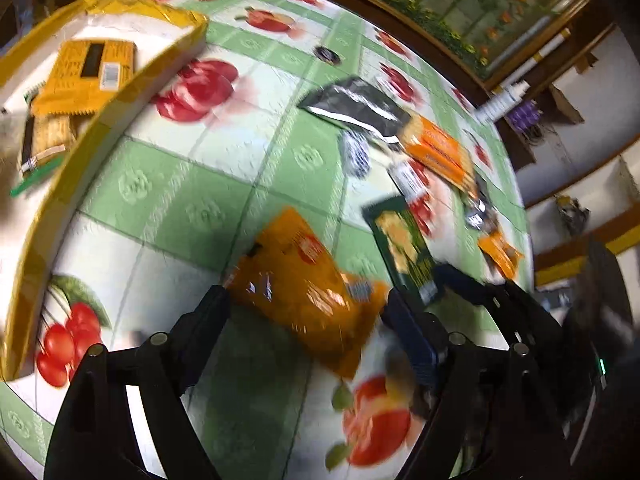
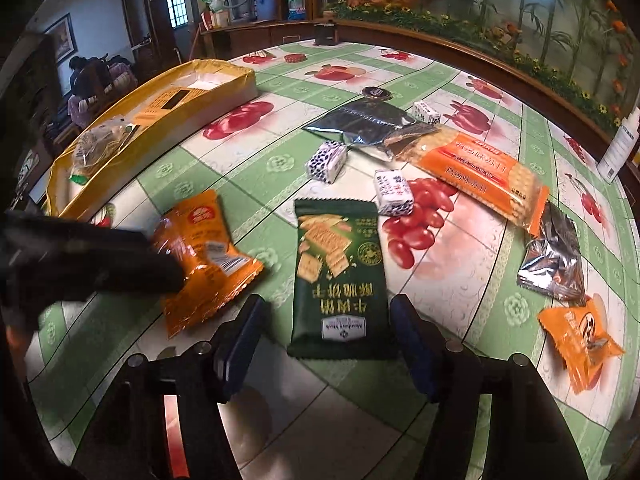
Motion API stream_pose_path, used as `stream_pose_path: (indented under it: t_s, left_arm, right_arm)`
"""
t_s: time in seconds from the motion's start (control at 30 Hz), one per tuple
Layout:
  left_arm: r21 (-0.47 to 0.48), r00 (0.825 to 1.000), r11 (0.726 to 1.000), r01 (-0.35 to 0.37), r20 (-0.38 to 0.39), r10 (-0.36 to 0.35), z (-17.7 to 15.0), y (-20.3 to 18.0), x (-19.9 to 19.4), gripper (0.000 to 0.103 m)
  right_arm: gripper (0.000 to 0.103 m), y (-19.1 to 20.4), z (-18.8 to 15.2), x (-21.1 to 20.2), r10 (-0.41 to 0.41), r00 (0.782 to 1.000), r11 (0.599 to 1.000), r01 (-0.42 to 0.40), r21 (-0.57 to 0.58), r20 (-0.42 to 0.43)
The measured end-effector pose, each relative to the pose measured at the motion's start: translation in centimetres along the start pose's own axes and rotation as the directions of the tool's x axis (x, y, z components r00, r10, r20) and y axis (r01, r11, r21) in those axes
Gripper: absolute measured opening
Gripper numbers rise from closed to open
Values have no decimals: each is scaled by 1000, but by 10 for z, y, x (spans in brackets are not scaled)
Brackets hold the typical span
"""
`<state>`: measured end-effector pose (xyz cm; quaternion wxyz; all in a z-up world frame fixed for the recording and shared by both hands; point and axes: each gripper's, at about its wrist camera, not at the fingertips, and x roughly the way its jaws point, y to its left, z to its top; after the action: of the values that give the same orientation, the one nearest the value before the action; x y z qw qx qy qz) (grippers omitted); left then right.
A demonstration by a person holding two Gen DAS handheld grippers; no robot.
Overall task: Organize snacks
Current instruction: 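Lift the orange bag with the left tool while the right tool grasps the green cracker pack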
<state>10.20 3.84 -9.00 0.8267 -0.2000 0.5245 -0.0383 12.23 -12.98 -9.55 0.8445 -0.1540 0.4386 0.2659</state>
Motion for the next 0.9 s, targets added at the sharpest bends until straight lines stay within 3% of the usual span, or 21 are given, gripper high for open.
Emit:
stream_pose_path:
  t_s: [0.13, 0.2, 0.27, 0.47, 0.73, 0.8, 0.83, 0.87, 0.9]
  left_arm:
    - [87, 989, 986, -143, 41, 140, 9, -13, 13, 86]
    - [211, 974, 951, -226, 51, 220, 6, -21, 20, 86]
    - [252, 970, 937, -243, 66, 234, 4, -18, 19, 86]
    - [338, 974, 914, -225, 71, 214, 5, 4, 12, 87]
    - [385, 974, 895, -226, 79, 212, -2, 12, 8, 88]
    - [394, 976, 893, -217, 87, 199, -6, 9, 6, 79]
    - [409, 979, 890, -204, 91, 183, -8, 6, 4, 65]
    - [425, 979, 882, -202, 94, 179, -12, 2, 2, 58]
    - [437, 979, 877, -201, 98, 176, -15, 0, 1, 55]
  right_arm:
    - [67, -2, 1, -5, -35, 999, 999, 35, 22, 39]
    - [67, -11, 5, -3, -16, 999, 997, 13, 70, 44]
    - [67, -15, 10, 1, 9, 999, 996, -13, 91, 43]
    - [68, 4, 13, 10, -16, 999, 1000, 16, 4, 30]
    - [67, -6, 12, 10, -25, 999, 998, 23, 67, 32]
    - [57, -1, 12, 9, -37, 999, 997, 35, 63, 35]
    - [54, 1, 12, 8, -40, 999, 997, 37, 65, 36]
    - [46, 4, 11, 7, -50, 998, 997, 47, 66, 39]
    - [46, 7, 10, 6, -65, 997, 995, 62, 72, 38]
